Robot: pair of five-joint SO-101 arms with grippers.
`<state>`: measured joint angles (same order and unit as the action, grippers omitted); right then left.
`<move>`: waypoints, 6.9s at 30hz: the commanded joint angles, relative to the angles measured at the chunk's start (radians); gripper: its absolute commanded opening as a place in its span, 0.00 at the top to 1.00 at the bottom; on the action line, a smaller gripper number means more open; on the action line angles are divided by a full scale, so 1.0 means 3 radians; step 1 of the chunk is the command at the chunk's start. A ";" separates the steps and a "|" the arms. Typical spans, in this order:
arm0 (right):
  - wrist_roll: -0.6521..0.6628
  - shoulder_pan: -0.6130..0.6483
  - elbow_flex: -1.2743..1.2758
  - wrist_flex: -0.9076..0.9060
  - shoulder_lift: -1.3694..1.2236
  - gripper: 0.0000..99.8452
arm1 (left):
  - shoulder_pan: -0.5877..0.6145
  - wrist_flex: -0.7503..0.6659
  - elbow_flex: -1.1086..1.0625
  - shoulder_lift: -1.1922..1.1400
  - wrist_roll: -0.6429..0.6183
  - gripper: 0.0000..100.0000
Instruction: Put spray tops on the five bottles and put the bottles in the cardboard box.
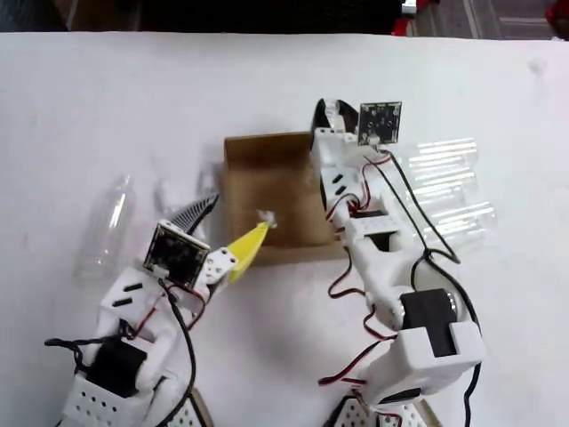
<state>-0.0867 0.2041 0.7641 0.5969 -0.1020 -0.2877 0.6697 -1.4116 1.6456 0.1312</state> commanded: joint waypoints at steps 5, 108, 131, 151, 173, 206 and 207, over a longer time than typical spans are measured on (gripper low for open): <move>0.0005 -0.0095 -0.0159 0.0049 0.0018 0.98 | -0.0028 -0.0061 0.0026 0.0043 0.0036 0.74; -0.0465 -0.0182 -0.2041 -0.2908 -0.0345 0.83 | -0.0023 -0.0082 0.0031 0.0043 0.0046 0.74; -0.0465 -0.0258 -0.1969 -0.3102 -0.0054 0.98 | -0.0023 -0.0087 0.0031 0.0043 0.0046 0.74; 0.1243 0.0258 0.0394 -0.0309 0.0939 0.98 | -0.0023 -0.0077 0.0026 0.0043 0.0046 0.74; 0.1238 0.0100 0.0072 -0.0013 0.0212 0.98 | -0.0023 -0.0066 0.0026 0.0043 0.0046 0.74; 0.1253 0.0028 0.0077 0.1041 -0.0274 0.98 | -0.0028 -0.0066 0.0026 0.0043 0.0046 0.74; 0.1253 0.0028 0.0087 0.1041 -0.0274 0.98 | -0.0028 -0.0066 0.0026 0.0043 0.0046 0.74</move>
<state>0.2785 0.2225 0.8178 0.8853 -0.1910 -0.2862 0.6697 -1.4116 1.6456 0.1312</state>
